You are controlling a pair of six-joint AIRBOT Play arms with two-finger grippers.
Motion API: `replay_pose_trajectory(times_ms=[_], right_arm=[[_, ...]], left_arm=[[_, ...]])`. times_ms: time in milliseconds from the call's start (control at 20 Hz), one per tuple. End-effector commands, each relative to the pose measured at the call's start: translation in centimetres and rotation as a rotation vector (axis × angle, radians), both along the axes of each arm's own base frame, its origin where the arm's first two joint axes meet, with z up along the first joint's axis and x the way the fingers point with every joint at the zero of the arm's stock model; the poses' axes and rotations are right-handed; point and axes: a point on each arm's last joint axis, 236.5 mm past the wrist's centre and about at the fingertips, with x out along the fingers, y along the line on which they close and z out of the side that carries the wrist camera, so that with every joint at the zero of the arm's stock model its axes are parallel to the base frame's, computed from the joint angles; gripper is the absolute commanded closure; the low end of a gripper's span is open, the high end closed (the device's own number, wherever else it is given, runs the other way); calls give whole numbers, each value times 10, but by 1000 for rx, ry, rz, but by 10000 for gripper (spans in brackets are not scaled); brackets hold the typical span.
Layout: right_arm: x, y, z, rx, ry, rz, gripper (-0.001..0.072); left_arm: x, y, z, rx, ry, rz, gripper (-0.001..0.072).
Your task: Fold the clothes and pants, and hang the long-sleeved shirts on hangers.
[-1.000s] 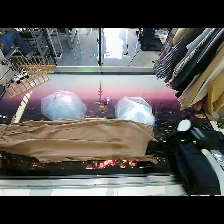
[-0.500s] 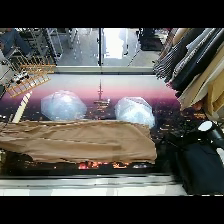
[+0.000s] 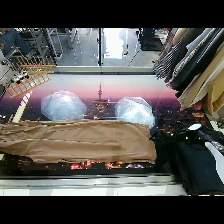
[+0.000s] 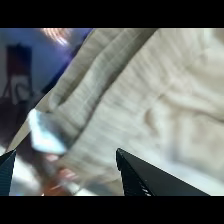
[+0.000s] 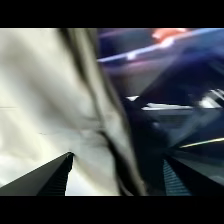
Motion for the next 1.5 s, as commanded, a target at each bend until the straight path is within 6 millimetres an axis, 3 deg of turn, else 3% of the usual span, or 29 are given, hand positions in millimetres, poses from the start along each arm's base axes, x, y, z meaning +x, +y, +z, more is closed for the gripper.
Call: replay_pose_trajectory(times_ms=[0, 150, 200, 300, 350, 400, 450, 600, 700, 800, 900, 1000, 1100, 1200, 1300, 1450], right_arm=[[-2, 20, -12, 54, -31, 98, 61], [-3, 33, -19, 54, -42, 151, 94], [-4, 35, -20, 52, -41, 157, 240], [-1, 34, -21, 43, -49, 150, 423], [1, 32, -20, 38, -53, 152, 653], [3, 29, -18, 29, -60, 153, 687], [7, 25, -13, 15, -70, 156, 688], [22, -12, 7, -177, -94, 150, 691], [35, -53, 36, -372, -130, 104, 691], [46, -84, 78, -528, -207, 78, 692], [54, -91, 119, -576, -286, 69, 693], [56, -80, 150, -570, -322, 60, 693], [60, -44, 175, -541, -363, 112, 693], [55, 28, 186, -466, -397, 233, 693], [42, 112, 178, -416, -420, 351, 693], [27, 249, 152, -323, -517, 467, 692]], left_arm=[[55, -18, 57, -95, -289, 22, 36], [105, -59, 142, -253, -650, -57, 148], [113, -75, 162, -314, -727, -90, 180], [120, -115, 179, -428, -765, -194, 442], [120, -142, 176, -481, -728, -276, 552], [116, -172, 169, -528, -666, -367, 629], [109, -207, 160, -581, -580, -476, 693], [97, -287, 123, -660, -293, -643, 695], [91, -337, 96, -630, -128, -757, 696], [77, -392, 67, -595, 35, -874, 696], [68, -439, 37, -542, 132, -928, 695], [57, -491, 6, -510, 171, -988, 696], [51, -527, -21, -478, 189, -1013, 695], [52, -536, -30, -416, 209, -1013, 695], [60, -531, -16, -388, 167, -1012, 694], [73, -505, 22, -350, 77, -944, 694]])
